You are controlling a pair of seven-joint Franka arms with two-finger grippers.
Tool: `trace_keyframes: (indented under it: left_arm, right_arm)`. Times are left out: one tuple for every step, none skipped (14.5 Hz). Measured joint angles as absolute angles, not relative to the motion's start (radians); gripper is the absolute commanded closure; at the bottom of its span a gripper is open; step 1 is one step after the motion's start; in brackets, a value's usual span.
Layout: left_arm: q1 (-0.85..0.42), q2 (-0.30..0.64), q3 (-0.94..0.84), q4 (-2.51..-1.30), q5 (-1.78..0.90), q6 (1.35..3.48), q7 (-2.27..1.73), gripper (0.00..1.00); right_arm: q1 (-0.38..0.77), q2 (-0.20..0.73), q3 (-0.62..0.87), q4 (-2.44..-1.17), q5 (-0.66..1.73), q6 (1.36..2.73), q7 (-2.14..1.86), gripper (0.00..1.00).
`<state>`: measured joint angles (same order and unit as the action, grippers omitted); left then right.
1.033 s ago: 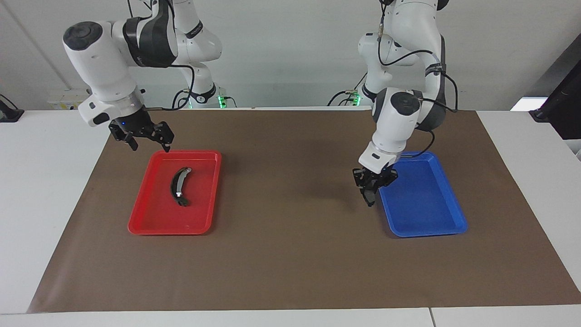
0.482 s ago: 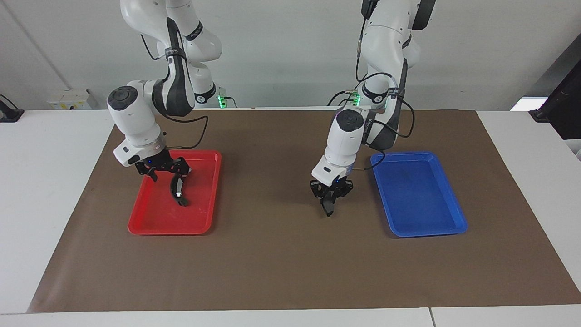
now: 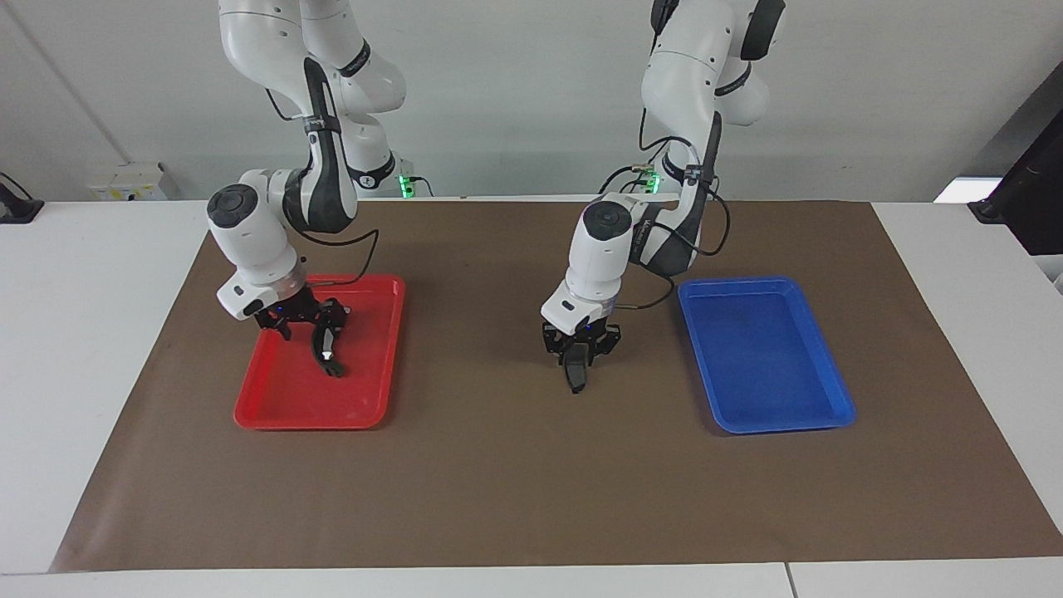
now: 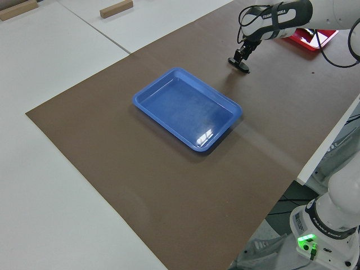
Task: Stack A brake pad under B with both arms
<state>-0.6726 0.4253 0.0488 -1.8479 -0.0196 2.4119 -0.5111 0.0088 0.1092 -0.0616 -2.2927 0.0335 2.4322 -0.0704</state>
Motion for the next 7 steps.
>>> trace_keyframes:
  left_arm:
    - [-0.673,0.424,0.050,-1.847,-0.020,2.400,-0.513,0.03]
    - [-0.673,0.420,0.053,-1.847,-0.020,2.384,-0.514,0.02]
    - [-0.671,0.409,0.060,-1.845,-0.020,2.364,-0.515,0.02]
    - [-0.662,0.388,0.069,-1.845,-0.020,2.340,-0.515,0.02]
    - [-0.641,0.358,0.075,-1.846,-0.020,2.314,-0.515,0.02]
    - [-0.607,0.321,0.079,-1.847,-0.020,2.281,-0.508,0.02]
    - [-0.565,0.282,0.082,-1.847,-0.019,2.240,-0.482,0.02]
  right_arm:
    - [0.012,0.118,-0.061,-2.293,0.040,2.440,-0.072,0.01]
    - [0.015,0.122,-0.061,-2.293,0.042,2.442,-0.072,0.02]
    - [0.018,0.125,-0.061,-2.293,0.043,2.443,-0.073,0.05]
    - [0.019,0.125,-0.061,-2.294,0.045,2.443,-0.076,0.10]
    - [0.019,0.125,-0.061,-2.295,0.046,2.443,-0.081,0.20]
    - [0.019,0.126,-0.061,-2.296,0.047,2.443,-0.083,0.33]
    - [0.019,0.126,-0.061,-2.298,0.047,2.443,-0.084,0.45]
